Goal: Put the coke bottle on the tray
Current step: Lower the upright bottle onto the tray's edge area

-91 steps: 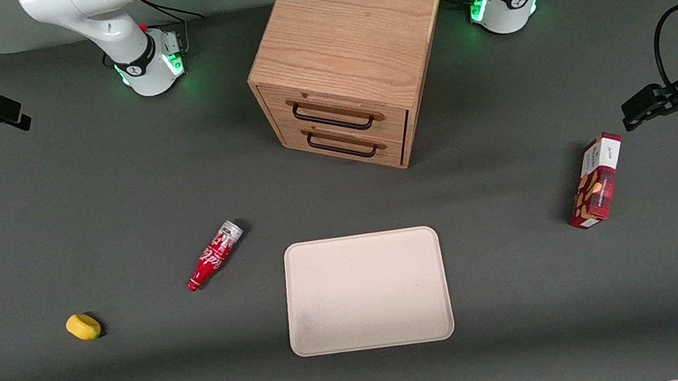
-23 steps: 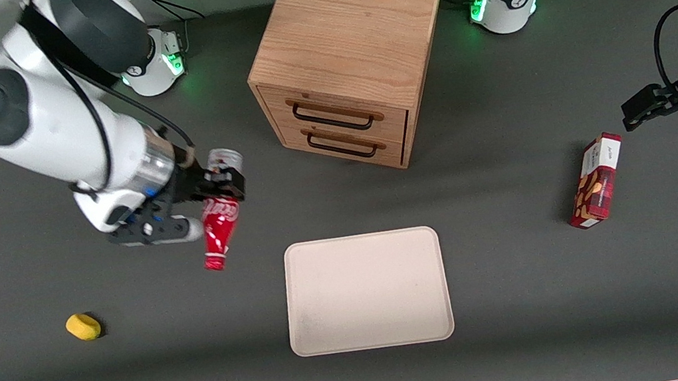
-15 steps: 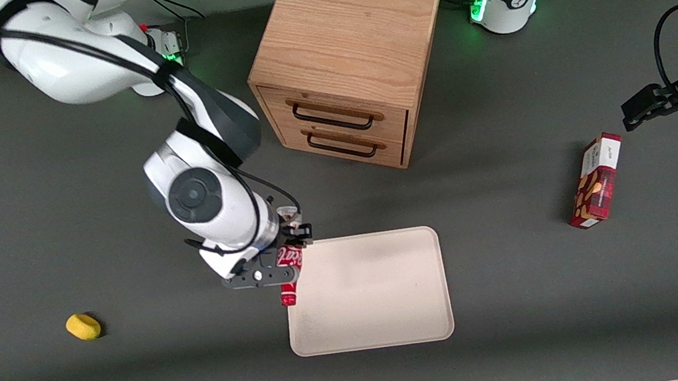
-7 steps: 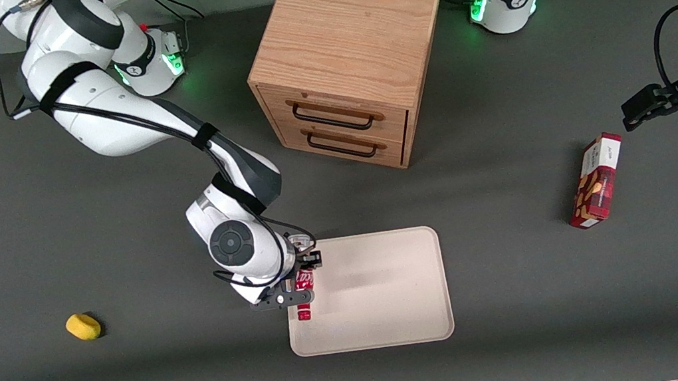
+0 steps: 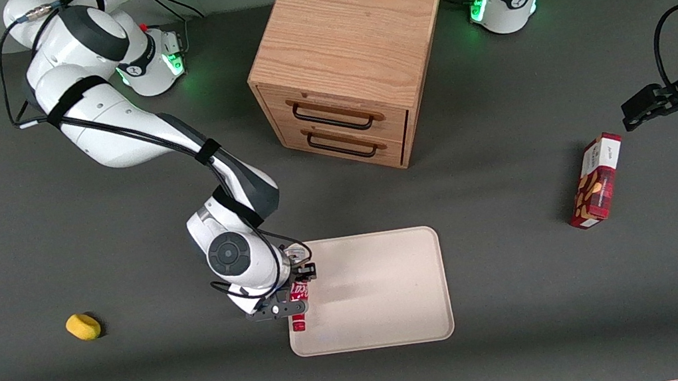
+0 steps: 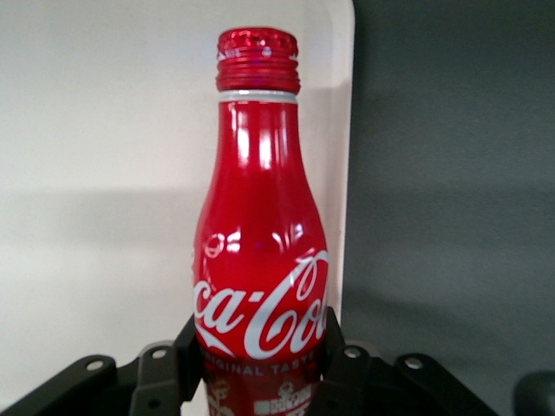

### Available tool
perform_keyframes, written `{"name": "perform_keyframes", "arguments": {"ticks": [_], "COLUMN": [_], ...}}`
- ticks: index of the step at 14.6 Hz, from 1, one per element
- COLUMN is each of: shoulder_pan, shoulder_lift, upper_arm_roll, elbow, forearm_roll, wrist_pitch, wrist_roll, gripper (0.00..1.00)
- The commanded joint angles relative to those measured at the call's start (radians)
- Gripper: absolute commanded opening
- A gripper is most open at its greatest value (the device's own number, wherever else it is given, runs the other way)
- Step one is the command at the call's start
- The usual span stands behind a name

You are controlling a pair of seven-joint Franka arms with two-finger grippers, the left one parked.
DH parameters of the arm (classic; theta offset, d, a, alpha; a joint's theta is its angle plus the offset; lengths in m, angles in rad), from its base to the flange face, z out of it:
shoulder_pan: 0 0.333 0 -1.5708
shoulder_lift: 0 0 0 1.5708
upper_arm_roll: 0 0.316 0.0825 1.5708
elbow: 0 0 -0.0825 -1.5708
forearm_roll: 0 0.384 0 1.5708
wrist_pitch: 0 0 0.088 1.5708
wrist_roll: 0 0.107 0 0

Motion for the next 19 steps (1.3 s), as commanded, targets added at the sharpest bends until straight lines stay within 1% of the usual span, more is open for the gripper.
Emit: {"name": "perform_keyframes", "arguments": {"ticks": [1,2,3,4,5,6,7,14,19], "shoulder_pan": [0.012,0.015,0.015,0.015,0.015,0.017,0.017,0.023,0.023], "shoulder_lift": [0.029,0.029,0.029,0.029,0.03,0.03,0.029,0.03,0.029], "upper_arm_roll": [-0.001,-0.001,-0.001,-0.001,-0.001,-0.003,-0.003,-0.004,-0.004], "elbow": [0.039,0.039,0.037,0.037,0.037,0.037,0.037,0.031,0.029], "forearm_roll": [-0.02,-0.02,-0.019,-0.02,-0.02,-0.02,-0.02,-0.022,-0.037], "wrist_pitch": [0.024,0.024,0.024,0.024,0.026,0.026,0.026,0.026,0.026], "wrist_roll": [-0.016,-0.014,-0.01,-0.007,-0.007,-0.007,-0.008,-0.007,-0.005], "gripper": [0.0,0.0,0.03,0.31,0.45,0.92,1.0,1.0,1.0]}}
